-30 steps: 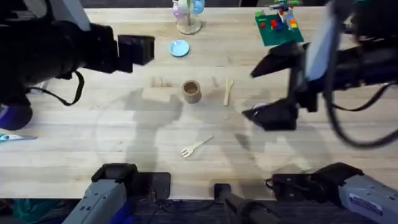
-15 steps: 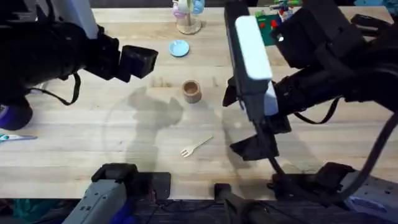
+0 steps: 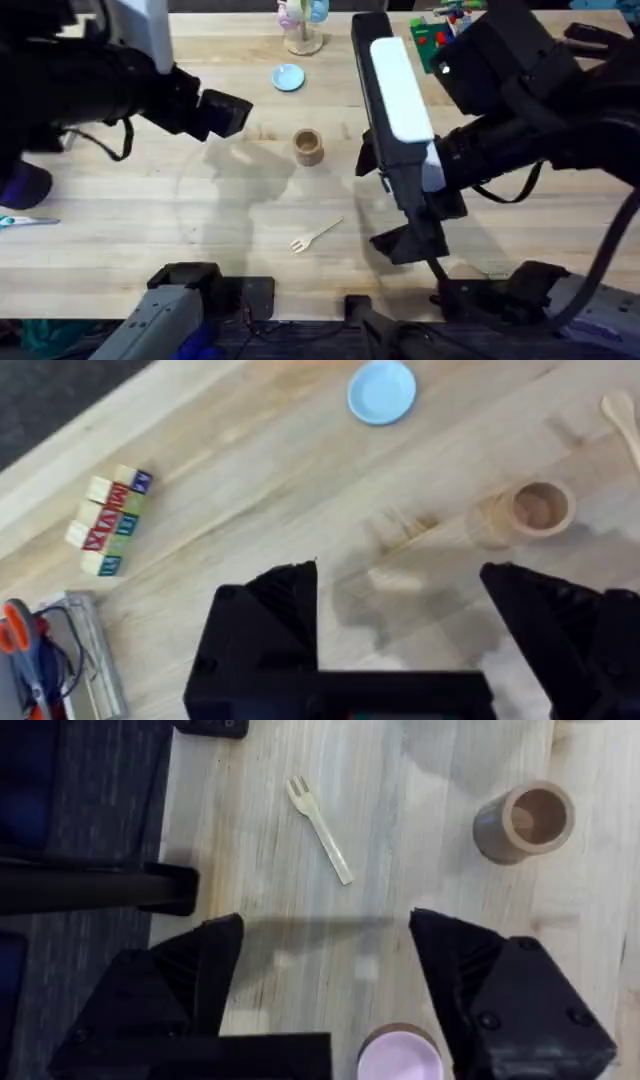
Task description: Pick up a utensil and set it on the pink plate, then put the other utensil in the container.
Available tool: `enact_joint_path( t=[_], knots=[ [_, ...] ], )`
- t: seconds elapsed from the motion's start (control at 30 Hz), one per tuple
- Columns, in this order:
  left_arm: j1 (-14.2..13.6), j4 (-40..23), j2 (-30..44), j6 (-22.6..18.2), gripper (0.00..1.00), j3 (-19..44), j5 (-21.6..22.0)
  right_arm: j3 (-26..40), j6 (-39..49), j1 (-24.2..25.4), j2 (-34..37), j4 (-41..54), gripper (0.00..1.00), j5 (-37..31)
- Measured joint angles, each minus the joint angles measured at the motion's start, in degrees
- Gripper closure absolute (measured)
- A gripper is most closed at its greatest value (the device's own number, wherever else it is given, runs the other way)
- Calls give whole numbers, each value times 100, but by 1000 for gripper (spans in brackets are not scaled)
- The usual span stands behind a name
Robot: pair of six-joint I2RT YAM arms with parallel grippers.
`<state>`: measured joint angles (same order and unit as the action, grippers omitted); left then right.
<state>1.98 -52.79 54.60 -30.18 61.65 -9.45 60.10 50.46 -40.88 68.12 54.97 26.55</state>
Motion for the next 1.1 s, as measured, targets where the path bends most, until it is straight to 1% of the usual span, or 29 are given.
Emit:
enact_joint_path(
  t=[0.23,0.4,0.57,0.77,0.93,1.1],
  knots=[
    [0,-18,472,-135,8,0,-2,6,22,0,54,-281,6,7],
    [0,-16,638,-156,8,0,0,9,18,0,305,-30,7,60],
    [0,-5,740,-156,8,0,0,9,20,-11,464,-100,6,85],
    [0,80,749,-159,7,0,0,9,18,-41,1043,-440,6,137],
    [0,131,749,-159,8,0,0,9,19,-276,1683,-750,7,83],
    [0,139,749,-159,8,0,0,9,20,-612,1939,-1064,6,-437]
  ],
)
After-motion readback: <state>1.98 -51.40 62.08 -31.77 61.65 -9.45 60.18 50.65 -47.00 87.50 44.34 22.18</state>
